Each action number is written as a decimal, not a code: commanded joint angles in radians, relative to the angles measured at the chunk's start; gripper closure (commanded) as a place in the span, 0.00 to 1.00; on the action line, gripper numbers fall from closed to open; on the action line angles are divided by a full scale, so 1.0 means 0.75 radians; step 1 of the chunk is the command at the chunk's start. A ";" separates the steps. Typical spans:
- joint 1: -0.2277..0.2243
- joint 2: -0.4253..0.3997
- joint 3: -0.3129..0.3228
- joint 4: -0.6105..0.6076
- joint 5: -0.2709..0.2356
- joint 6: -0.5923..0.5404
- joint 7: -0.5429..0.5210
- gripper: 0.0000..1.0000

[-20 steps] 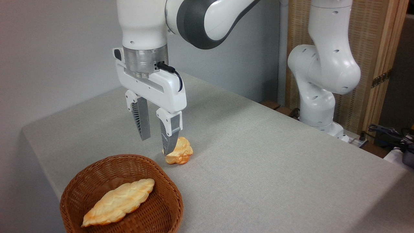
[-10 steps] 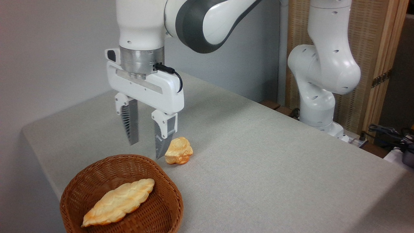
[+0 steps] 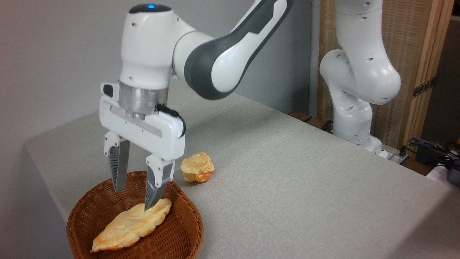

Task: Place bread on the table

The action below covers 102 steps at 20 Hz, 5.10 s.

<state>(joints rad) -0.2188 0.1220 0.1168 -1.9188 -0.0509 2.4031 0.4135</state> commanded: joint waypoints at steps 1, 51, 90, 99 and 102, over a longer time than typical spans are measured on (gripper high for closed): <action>-0.005 0.068 0.012 0.010 0.025 0.060 0.050 0.00; -0.007 -0.169 0.012 -0.002 0.103 -0.375 0.191 0.56; -0.019 -0.341 -0.002 -0.236 0.084 -0.664 0.373 0.00; -0.019 -0.363 -0.008 -0.093 0.084 -0.670 0.365 0.00; -0.005 -0.351 0.022 -0.039 0.080 -0.664 0.373 0.00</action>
<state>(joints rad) -0.2318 -0.1477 0.1105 -1.9954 0.0109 1.9204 0.6708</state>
